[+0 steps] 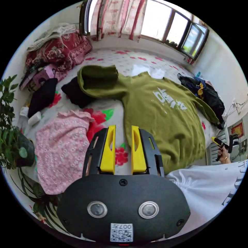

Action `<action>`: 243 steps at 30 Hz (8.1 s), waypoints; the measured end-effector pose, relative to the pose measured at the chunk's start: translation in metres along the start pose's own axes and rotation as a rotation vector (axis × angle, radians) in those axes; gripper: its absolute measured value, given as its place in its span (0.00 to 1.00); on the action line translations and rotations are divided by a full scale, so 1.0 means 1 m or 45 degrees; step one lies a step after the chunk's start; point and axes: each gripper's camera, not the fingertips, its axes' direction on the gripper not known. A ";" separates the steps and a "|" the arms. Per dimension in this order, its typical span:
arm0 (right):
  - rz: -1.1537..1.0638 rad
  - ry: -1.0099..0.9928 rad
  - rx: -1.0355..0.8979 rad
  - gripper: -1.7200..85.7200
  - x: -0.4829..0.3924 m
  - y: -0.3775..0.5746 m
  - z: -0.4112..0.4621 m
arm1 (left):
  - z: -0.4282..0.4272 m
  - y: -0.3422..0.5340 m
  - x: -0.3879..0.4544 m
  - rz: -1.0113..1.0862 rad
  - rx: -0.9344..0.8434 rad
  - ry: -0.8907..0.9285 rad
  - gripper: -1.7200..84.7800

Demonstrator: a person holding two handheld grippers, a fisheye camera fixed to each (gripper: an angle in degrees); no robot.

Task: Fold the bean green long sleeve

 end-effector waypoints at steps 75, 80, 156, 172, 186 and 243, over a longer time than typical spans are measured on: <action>-0.706 0.158 -0.362 0.11 -0.147 -0.032 0.038 | -0.291 -0.083 -0.345 -0.480 0.965 0.758 0.02; -0.516 0.062 -0.159 0.11 -0.115 -0.046 -0.011 | -0.341 -0.140 -0.186 0.001 0.975 1.022 0.02; -0.304 0.109 0.107 0.11 -0.146 0.108 -0.036 | -0.119 0.271 0.058 -0.184 -0.308 0.258 0.15; -0.622 0.087 0.011 0.12 -0.233 -0.121 0.090 | -0.115 0.078 0.144 -0.003 0.034 0.194 0.12; -0.435 -0.037 -0.018 0.14 -0.092 -0.089 -0.013 | 0.005 -0.010 0.166 0.047 -0.160 0.150 0.15; 0.242 -0.526 0.096 0.14 0.051 -0.269 -0.087 | 0.055 -0.092 -0.205 -0.707 0.016 0.575 0.14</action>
